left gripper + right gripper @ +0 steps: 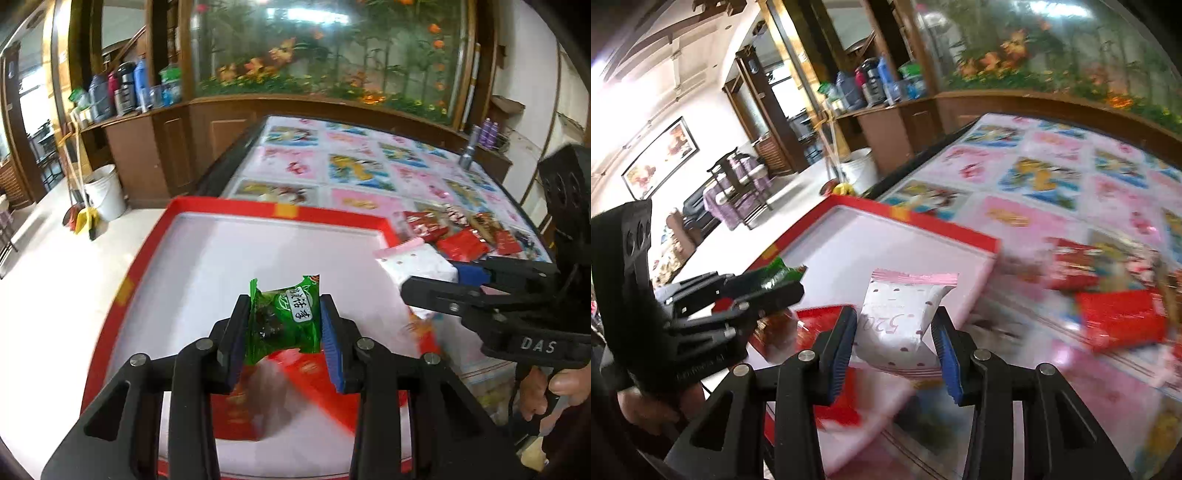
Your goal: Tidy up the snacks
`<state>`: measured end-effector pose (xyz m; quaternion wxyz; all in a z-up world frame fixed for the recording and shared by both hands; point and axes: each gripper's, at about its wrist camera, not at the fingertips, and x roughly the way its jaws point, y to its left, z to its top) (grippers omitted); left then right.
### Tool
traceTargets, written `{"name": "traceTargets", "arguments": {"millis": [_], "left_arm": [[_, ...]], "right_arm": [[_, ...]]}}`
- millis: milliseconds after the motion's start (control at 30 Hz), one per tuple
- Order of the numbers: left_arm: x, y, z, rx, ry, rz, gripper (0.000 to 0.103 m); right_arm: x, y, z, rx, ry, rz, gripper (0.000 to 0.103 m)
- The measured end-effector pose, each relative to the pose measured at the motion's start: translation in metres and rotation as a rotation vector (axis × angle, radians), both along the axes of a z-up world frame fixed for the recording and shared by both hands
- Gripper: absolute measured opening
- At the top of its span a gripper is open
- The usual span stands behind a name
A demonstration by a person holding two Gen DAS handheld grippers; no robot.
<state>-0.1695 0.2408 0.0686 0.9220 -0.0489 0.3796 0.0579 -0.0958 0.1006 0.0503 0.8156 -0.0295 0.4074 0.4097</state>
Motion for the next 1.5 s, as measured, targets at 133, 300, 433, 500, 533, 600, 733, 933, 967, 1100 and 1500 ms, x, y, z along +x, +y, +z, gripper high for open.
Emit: {"name": "traceTargets", "arguments": {"millis": [133,300,433,500,533,600,733,933,967,1100,1500], "left_arm": [[-0.001,0.02,-0.013,-0.01,0.026,0.032,0.034],[-0.003,0.031,-0.018,0.015,0.049,0.069,0.036],[-0.006,0.039,-0.014,0.039,0.036,0.141,0.049],[-0.012,0.04,-0.006,0.023,-0.006,0.172,0.063],[-0.016,0.039,-0.002,0.017,-0.03,0.179,0.067],[-0.023,0.033,0.005,0.009,-0.073,0.17,0.078],[-0.022,0.003,0.011,-0.017,-0.083,0.07,0.078],[-0.016,-0.062,0.012,-0.001,-0.066,-0.076,0.078],[-0.017,-0.069,0.012,0.003,-0.064,-0.089,0.078],[-0.016,-0.109,0.012,0.047,-0.047,-0.156,0.078],[-0.007,-0.162,0.018,0.184,-0.043,-0.123,0.083]], "right_arm": [[-0.001,0.037,-0.01,-0.02,0.015,0.037,0.043],[0.002,0.063,-0.019,-0.028,0.033,0.05,0.046],[0.003,0.058,-0.016,-0.014,0.042,0.035,0.055],[0.003,0.047,-0.01,-0.006,0.018,0.01,0.058],[0.004,0.038,-0.007,0.0,0.015,-0.006,0.059],[0.007,0.021,-0.003,0.02,0.016,-0.042,0.061],[0.013,-0.029,0.0,0.047,0.027,-0.13,0.063],[0.015,-0.135,-0.003,0.098,0.035,-0.296,0.066],[0.014,-0.152,-0.003,0.103,0.031,-0.323,0.067],[0.012,-0.225,-0.006,0.129,0.032,-0.444,0.073],[0.003,-0.344,-0.016,0.236,0.034,-0.659,0.077]]}}
